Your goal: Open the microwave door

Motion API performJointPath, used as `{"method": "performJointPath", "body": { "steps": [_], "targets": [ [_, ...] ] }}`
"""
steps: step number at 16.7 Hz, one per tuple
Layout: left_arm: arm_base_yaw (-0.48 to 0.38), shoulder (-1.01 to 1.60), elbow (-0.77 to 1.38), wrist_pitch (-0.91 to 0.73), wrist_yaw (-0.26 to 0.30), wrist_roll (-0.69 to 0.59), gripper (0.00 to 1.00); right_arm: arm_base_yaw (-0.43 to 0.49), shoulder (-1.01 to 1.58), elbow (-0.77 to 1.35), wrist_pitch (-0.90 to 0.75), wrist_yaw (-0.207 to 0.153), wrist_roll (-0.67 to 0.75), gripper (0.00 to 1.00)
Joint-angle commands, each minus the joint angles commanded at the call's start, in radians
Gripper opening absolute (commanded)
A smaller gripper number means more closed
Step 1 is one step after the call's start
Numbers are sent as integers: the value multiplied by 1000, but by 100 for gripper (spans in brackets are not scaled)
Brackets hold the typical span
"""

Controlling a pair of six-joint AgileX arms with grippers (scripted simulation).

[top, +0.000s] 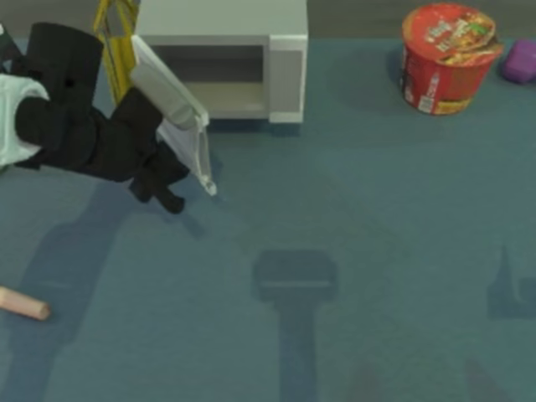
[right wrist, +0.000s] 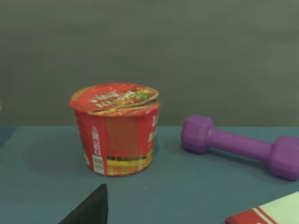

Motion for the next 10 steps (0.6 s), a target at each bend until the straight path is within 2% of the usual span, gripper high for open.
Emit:
{"method": "performJointPath", "body": {
  "steps": [9,10],
  "targets": [
    [0,0,0,0,0,0,98,0,0,0,0,0,0,100],
    [0,0,0,0,0,0,100,0,0,0,0,0,0,100]
  ]
}}
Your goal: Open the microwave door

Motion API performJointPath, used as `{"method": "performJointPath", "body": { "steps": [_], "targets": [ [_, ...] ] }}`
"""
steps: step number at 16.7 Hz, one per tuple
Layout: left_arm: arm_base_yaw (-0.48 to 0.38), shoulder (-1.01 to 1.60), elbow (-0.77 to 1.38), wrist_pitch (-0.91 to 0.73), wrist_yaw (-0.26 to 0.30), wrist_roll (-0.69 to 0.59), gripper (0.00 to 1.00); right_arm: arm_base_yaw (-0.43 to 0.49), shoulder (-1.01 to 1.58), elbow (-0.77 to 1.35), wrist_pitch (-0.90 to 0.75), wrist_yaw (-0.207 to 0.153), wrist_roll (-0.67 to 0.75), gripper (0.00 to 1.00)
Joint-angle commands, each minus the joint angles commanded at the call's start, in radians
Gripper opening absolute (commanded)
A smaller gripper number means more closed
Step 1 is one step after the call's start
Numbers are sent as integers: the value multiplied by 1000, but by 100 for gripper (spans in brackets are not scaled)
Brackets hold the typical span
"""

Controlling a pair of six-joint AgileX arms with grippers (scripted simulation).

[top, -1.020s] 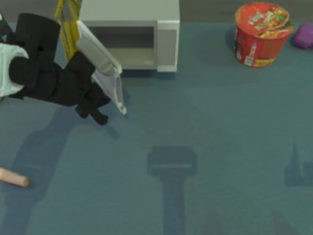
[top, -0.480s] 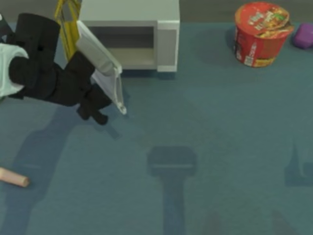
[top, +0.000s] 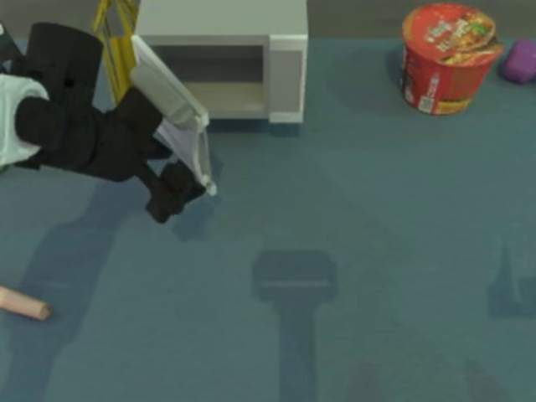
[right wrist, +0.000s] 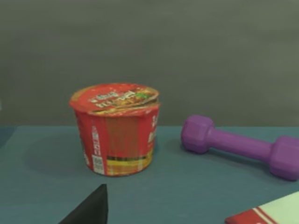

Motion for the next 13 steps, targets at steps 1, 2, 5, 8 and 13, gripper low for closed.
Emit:
{"method": "performJointPath", "body": {
  "steps": [1,2,5,8,13],
  "targets": [
    [0,0,0,0,0,0,100,0,0,0,0,0,0,100],
    [0,0,0,0,0,0,100,0,0,0,0,0,0,100],
    [0,0,0,0,0,0,100,0,0,0,0,0,0,100],
    [0,0,0,0,0,0,100,0,0,0,0,0,0,100],
    [-8,-107,-26,-71,-13,-14,100,0,0,0,0,0,0,100]
  ]
}}
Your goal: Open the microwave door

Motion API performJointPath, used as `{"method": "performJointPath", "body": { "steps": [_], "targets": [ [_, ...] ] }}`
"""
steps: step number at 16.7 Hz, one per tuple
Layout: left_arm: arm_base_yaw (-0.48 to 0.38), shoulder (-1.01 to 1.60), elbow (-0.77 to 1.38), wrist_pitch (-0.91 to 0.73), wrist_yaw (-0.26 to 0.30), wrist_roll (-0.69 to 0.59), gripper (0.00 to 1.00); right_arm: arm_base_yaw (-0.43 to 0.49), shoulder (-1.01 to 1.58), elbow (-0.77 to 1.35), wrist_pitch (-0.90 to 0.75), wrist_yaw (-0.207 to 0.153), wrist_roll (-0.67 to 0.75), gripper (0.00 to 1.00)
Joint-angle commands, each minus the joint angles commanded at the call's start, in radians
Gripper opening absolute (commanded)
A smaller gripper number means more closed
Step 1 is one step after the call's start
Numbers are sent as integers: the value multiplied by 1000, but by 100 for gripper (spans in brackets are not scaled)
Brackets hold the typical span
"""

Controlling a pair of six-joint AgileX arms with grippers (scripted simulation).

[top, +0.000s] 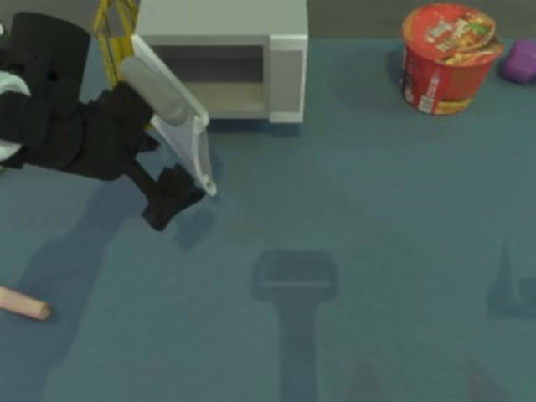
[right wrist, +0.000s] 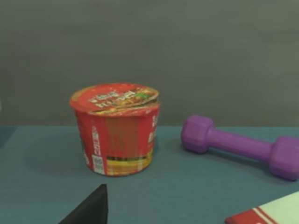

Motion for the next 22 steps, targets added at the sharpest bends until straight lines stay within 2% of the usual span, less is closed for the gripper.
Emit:
{"method": "performJointPath", "body": {
  "steps": [5,10,12,14,17,22],
  "targets": [
    [-11,-145,-35,-103,-10,-24,100,0,0,0,0,0,0,100],
    [-6,-144,-30,-104,-10,-25,100,0,0,0,0,0,0,100],
    [-16,-118,1,-135,-27,-56,100,0,0,0,0,0,0,100],
    [-38,-63,74,-207,-67,-129,100,0,0,0,0,0,0,100],
    [-86,55,261,-370,-156,-314,100,0,0,0,0,0,0,100],
    [-189,278,729,-711,-358,-782,100,0,0,0,0,0,0,100]
  ]
}}
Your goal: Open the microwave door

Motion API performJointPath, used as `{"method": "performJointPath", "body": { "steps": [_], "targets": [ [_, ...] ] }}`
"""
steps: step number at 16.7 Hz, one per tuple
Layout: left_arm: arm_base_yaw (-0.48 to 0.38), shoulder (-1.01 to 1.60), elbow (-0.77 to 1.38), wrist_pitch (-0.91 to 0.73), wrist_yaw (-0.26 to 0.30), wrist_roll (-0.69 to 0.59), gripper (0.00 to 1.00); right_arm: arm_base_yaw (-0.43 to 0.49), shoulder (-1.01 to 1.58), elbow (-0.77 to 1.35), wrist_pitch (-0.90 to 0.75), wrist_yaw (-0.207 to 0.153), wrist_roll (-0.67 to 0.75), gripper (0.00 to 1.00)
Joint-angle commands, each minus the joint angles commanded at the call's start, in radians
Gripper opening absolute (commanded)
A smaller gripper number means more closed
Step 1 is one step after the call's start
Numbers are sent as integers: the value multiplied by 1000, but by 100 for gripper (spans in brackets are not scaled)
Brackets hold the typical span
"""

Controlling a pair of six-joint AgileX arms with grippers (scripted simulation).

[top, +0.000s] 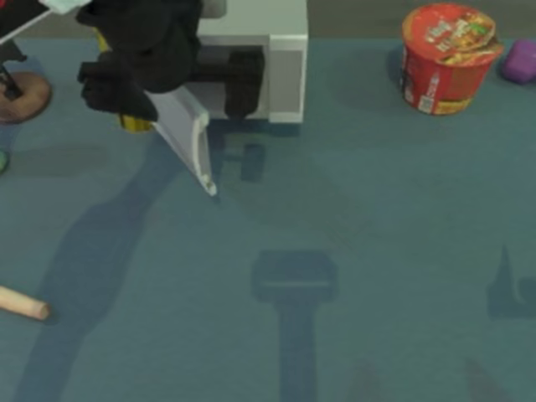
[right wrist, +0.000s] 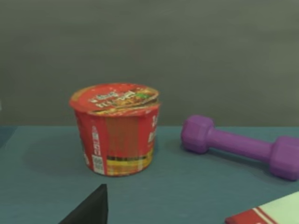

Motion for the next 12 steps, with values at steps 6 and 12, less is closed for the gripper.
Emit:
{"method": "performJointPath", "body": {
  "steps": [6,12],
  "targets": [
    [-117,219,535,-399,-262,-616,100,0,0,0,0,0,0,100],
    [-185,342,816,-654,-434,-941,100,0,0,0,0,0,0,100]
  ]
}}
